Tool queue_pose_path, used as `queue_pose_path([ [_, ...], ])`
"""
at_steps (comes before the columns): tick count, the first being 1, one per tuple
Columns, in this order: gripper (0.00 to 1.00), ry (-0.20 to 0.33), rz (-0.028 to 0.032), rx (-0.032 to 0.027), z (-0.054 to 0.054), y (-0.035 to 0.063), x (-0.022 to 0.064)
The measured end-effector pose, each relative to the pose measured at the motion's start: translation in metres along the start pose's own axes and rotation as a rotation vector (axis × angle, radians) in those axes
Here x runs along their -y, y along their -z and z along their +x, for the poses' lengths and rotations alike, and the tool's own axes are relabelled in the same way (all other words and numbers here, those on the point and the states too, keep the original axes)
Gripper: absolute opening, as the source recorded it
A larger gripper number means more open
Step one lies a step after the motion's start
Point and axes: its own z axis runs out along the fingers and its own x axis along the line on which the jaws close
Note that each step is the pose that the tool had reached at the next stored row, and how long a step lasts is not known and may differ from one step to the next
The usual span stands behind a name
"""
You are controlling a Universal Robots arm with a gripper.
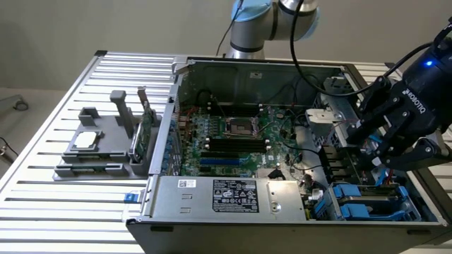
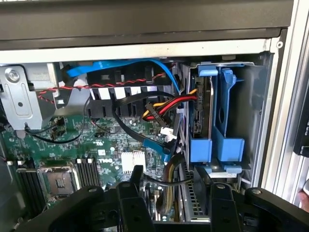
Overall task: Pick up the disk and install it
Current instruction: 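Insert the second disk wire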
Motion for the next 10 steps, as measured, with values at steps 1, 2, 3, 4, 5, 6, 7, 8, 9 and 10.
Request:
queue_pose_path([
  [1, 0.54, -0.001, -0.0093, 0.0034, 0.0004, -0.0001, 0.0000],
  [2, 0.54, -0.001, -0.0186, 0.0072, 0.0010, -0.0002, 0.0000],
  [3, 0.54, -0.002, -0.0275, 0.0110, 0.0019, -0.0003, 0.0001],
  [4, 0.52, -0.003, -0.0344, 0.0144, 0.0029, -0.0003, 0.0002],
  [5, 0.52, -0.003, -0.0397, 0.0173, 0.0040, -0.0005, 0.0009],
  [6, 0.52, -0.004, -0.0433, 0.0195, 0.0050, -0.0009, 0.0024],
  [7, 0.45, -0.004, -0.0464, 0.0217, 0.0056, -0.0013, 0.0042],
  [8, 0.45, -0.005, -0.0497, 0.0237, 0.0061, -0.0017, 0.0062],
  [9, 0.45, -0.005, -0.0528, 0.0261, 0.0064, -0.0021, 0.0079],
  [10, 0.45, -0.006, -0.0552, 0.0286, 0.0068, -0.0024, 0.0089],
])
